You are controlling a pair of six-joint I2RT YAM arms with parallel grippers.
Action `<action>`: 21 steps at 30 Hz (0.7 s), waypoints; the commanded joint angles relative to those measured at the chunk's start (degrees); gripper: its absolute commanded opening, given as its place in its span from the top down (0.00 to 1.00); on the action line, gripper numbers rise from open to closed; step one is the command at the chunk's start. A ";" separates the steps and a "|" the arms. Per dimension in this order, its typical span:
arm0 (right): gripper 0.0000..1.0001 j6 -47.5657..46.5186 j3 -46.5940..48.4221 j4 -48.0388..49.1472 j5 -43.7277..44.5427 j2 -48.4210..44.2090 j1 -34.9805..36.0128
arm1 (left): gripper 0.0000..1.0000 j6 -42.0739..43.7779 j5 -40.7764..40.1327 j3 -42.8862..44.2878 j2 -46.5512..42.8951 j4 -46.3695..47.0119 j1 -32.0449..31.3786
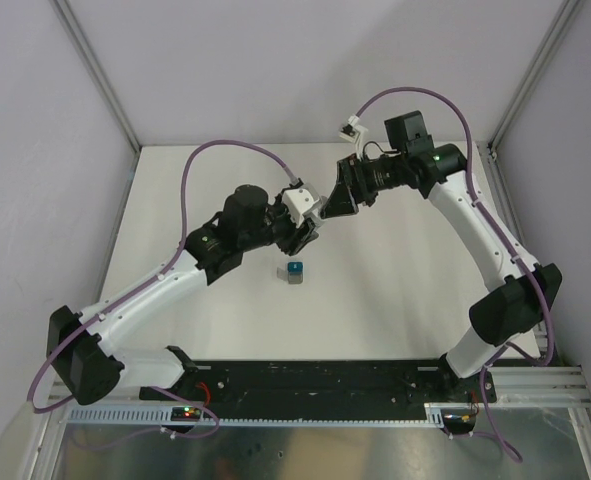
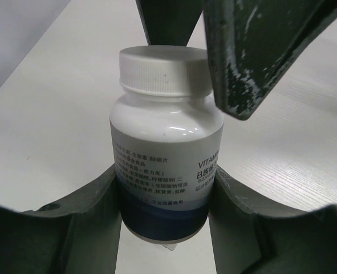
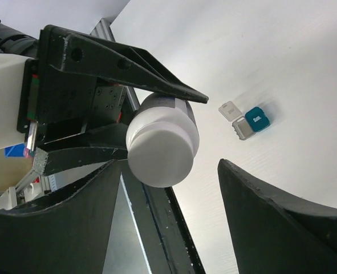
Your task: Sort the pills into containers
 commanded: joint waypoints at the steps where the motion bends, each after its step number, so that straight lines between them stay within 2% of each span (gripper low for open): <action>1: 0.27 0.85 2.40 1.70 -1.04 0.86 0.44 | 1.00 -0.80 -0.58 0.54 -1.30 1.50 -0.01; 21: 0.45 1.04 2.77 2.32 -3.28 1.25 0.61 | 1.00 -0.29 -0.12 0.48 0.23 0.82 -0.28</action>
